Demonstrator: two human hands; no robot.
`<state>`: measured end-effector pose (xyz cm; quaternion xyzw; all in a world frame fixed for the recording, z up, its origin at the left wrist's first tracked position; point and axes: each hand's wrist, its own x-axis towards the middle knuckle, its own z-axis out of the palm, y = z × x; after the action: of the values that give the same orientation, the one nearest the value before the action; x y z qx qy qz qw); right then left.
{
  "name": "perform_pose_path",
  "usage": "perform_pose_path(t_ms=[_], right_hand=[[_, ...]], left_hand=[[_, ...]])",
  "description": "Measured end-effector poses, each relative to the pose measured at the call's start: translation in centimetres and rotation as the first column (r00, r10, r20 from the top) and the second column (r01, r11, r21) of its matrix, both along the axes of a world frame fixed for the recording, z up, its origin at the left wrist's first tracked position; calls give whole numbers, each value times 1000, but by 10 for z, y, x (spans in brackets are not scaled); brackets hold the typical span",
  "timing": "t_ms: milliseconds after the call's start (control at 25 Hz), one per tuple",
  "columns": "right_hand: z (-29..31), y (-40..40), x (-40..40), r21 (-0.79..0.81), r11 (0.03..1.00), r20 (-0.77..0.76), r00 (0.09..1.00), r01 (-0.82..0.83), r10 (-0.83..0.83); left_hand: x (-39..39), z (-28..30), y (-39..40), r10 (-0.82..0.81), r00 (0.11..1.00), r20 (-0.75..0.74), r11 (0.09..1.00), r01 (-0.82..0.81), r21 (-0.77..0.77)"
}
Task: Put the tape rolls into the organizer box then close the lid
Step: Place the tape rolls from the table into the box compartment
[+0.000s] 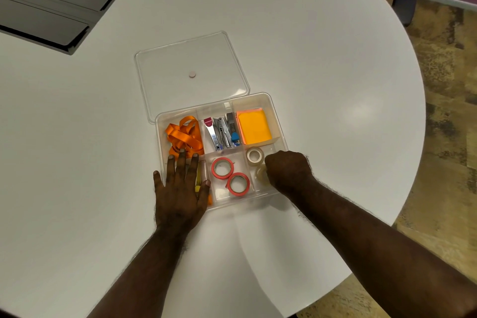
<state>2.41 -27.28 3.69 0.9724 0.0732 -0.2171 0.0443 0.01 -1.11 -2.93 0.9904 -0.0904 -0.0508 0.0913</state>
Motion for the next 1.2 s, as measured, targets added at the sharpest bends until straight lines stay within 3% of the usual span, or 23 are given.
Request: perform_pose_path(t_ms=[600,880,1200], right_hand=[[-11,-5,-2,148,983,43,992,113,-120],[-12,-17,-7,197,931,-110,951,307,-290],[-22,-11,-13,231,911,-71,940,341,-334]], left_hand=[[1,0,0,8,1000,-13,1000,-8,1],[1,1,0,8,1000,-13,1000,-8,0],[1,2,-1,8,1000,-26,1000,-8,10]])
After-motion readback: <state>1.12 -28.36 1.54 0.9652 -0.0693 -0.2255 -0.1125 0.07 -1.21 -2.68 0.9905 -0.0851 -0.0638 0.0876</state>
